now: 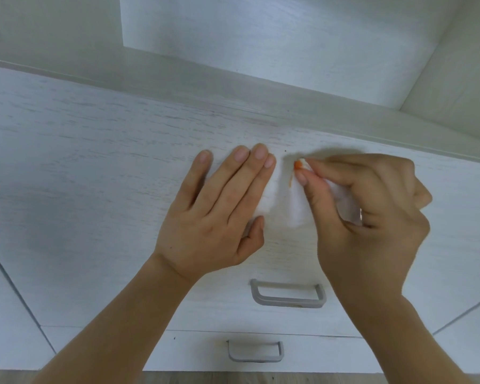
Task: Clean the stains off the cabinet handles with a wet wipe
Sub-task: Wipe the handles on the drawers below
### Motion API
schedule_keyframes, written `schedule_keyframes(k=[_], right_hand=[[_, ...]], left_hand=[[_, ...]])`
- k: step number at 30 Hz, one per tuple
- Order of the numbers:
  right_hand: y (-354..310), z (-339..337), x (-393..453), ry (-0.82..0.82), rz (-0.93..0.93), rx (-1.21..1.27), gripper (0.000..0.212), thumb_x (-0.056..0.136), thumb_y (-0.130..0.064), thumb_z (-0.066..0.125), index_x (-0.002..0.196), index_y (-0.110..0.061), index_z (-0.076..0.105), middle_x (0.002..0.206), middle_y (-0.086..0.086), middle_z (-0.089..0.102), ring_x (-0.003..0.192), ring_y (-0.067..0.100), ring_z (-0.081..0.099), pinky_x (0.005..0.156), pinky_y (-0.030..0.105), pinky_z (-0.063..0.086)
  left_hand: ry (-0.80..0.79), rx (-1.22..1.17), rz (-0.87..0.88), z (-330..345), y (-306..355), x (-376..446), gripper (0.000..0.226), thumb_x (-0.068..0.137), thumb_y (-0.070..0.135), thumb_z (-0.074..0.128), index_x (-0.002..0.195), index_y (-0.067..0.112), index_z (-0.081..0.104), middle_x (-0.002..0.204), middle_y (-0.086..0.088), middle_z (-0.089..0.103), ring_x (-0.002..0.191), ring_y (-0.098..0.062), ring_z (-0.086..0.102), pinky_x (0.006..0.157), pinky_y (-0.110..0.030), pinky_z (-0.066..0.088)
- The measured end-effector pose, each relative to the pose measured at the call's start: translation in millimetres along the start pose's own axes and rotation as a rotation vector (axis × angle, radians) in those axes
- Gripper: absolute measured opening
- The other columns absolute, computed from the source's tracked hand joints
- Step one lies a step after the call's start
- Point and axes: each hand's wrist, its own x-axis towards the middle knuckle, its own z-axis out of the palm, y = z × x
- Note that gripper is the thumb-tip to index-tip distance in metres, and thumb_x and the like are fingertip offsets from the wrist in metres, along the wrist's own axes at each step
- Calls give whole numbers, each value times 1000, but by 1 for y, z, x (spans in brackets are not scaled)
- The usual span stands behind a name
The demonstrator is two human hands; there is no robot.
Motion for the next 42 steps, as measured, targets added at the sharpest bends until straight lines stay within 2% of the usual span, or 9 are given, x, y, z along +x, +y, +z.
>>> schedule_keyframes(k=[5, 9, 11, 16, 20, 26, 31, 38, 42], right_hand=[[14, -20, -4, -3, 28, -21, 8, 92, -23, 69, 92, -27, 61, 93, -21, 58, 88, 7, 54, 77, 43, 42], [16, -26, -2, 4, 88, 15, 7, 91, -20, 69, 91, -23, 63, 93, -17, 60, 85, 19, 59, 86, 24, 38], [11, -23, 0, 15, 93, 40, 10, 90, -19, 70, 92, -24, 62, 93, -16, 61, 85, 19, 60, 85, 26, 38], [2, -12, 5, -7, 33, 46, 12, 88, -24, 72, 91, -30, 61, 91, -22, 58, 89, 3, 54, 82, 35, 38], [-4, 2, 8, 4, 38, 20, 5, 88, -22, 71, 83, -23, 71, 83, -16, 55, 84, 7, 55, 83, 31, 33], [-3, 8, 3, 2, 61, -3, 11, 88, -25, 69, 83, -16, 73, 81, -14, 51, 82, 9, 52, 80, 39, 38], [9, -5, 2, -31, -4, 78, 5, 88, -23, 72, 93, -21, 71, 87, -15, 59, 87, 3, 54, 82, 34, 40], [41, -33, 1, -81, 21, 104, 15, 87, -23, 73, 94, -31, 62, 95, -24, 58, 88, 3, 54, 84, 24, 38], [55, -45, 0, -98, 8, 104, 14, 87, -21, 72, 95, -29, 63, 96, -23, 59, 92, 5, 55, 85, 27, 39]], left_hand=[[-2, 6, -5, -1, 1, 0, 68, 84, 35, 46, 143, 2, 37, 143, -12, 39, 135, -23, 33, 116, -43, 22], [-10, 13, -3, -1, 2, 0, 69, 83, 35, 47, 143, 1, 36, 143, -12, 39, 135, -24, 32, 117, -43, 21], [-10, 19, -2, -1, 2, -1, 68, 84, 35, 46, 143, 1, 36, 143, -13, 39, 135, -24, 32, 117, -44, 21], [-15, 4, 3, 0, 1, -1, 62, 90, 34, 39, 143, 1, 36, 143, -14, 38, 138, -24, 30, 118, -44, 20], [-14, 10, -2, 1, 2, -3, 62, 91, 32, 34, 144, 0, 34, 145, -14, 35, 144, -21, 20, 118, -45, 19], [-7, 12, 11, 2, 0, -4, 64, 92, 36, 36, 144, 0, 34, 147, -13, 31, 145, -22, 19, 117, -45, 20], [-14, 11, 14, 1, -1, -3, 65, 91, 36, 37, 145, 0, 33, 148, -12, 29, 145, -21, 18, 118, -45, 19], [-10, 50, 18, 2, 0, -3, 67, 90, 36, 39, 146, -1, 31, 145, -16, 33, 145, -23, 17, 117, -46, 20], [-12, 51, 10, 1, 1, -4, 68, 89, 35, 42, 146, -1, 32, 145, -17, 32, 145, -24, 17, 116, -48, 21]])
